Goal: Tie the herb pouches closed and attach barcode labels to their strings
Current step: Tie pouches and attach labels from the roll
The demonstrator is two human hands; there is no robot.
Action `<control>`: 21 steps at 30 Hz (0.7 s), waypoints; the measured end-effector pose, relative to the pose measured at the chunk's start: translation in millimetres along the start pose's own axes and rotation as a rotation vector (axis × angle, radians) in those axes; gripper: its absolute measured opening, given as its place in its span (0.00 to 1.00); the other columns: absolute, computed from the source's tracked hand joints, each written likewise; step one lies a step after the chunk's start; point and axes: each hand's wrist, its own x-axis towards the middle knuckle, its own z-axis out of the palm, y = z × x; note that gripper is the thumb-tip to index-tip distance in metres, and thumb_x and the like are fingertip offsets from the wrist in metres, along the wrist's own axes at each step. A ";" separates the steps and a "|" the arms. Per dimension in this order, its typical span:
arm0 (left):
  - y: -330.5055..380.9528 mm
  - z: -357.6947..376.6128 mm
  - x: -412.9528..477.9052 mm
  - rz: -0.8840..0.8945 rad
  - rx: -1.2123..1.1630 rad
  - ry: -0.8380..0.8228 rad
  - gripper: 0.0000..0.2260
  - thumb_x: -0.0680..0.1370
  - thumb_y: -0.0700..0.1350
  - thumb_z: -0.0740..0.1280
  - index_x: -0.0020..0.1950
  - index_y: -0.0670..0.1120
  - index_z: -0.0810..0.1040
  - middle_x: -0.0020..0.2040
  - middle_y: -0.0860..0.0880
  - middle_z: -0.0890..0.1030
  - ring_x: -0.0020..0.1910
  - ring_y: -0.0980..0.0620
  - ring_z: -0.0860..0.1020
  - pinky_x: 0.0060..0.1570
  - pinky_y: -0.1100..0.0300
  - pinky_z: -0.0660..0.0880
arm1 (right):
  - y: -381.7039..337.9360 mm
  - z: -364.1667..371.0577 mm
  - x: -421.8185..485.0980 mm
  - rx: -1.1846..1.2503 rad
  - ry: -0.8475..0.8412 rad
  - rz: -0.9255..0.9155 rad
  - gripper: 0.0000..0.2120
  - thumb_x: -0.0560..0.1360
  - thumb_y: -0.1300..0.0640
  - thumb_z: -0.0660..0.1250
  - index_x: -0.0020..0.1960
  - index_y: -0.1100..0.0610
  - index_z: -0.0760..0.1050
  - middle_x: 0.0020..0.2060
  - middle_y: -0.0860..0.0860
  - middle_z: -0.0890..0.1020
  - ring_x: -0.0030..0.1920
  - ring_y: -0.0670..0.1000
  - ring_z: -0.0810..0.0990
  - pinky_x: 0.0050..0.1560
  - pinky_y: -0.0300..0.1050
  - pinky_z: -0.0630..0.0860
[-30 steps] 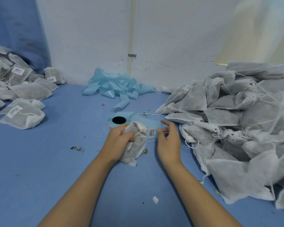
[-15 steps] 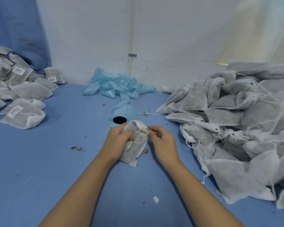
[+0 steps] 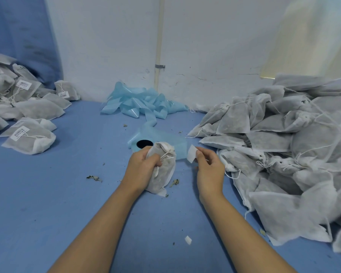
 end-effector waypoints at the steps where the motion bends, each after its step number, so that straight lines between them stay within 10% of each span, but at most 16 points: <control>1: -0.4 0.0 0.3 -0.001 0.001 0.009 0.07 0.62 0.44 0.62 0.30 0.45 0.63 0.26 0.56 0.65 0.27 0.58 0.63 0.27 0.69 0.61 | -0.2 -0.1 -0.4 0.000 0.026 -0.017 0.11 0.78 0.60 0.64 0.44 0.46 0.78 0.43 0.44 0.82 0.47 0.49 0.79 0.51 0.43 0.74; 7: -1.1 3.4 2.8 -0.032 -0.046 0.034 0.10 0.71 0.39 0.65 0.31 0.49 0.70 0.26 0.60 0.70 0.28 0.60 0.68 0.30 0.70 0.65 | -5.2 0.0 -4.5 0.066 0.036 -0.044 0.10 0.78 0.60 0.65 0.44 0.47 0.79 0.39 0.43 0.82 0.41 0.47 0.80 0.41 0.37 0.76; 21: 16.4 25.4 7.8 -0.120 -0.434 0.239 0.08 0.75 0.40 0.69 0.53 0.48 0.80 0.51 0.47 0.84 0.53 0.47 0.81 0.57 0.51 0.77 | -18.1 7.1 -28.9 -0.184 -0.165 -0.565 0.08 0.74 0.66 0.69 0.51 0.59 0.83 0.52 0.49 0.83 0.55 0.39 0.78 0.59 0.33 0.71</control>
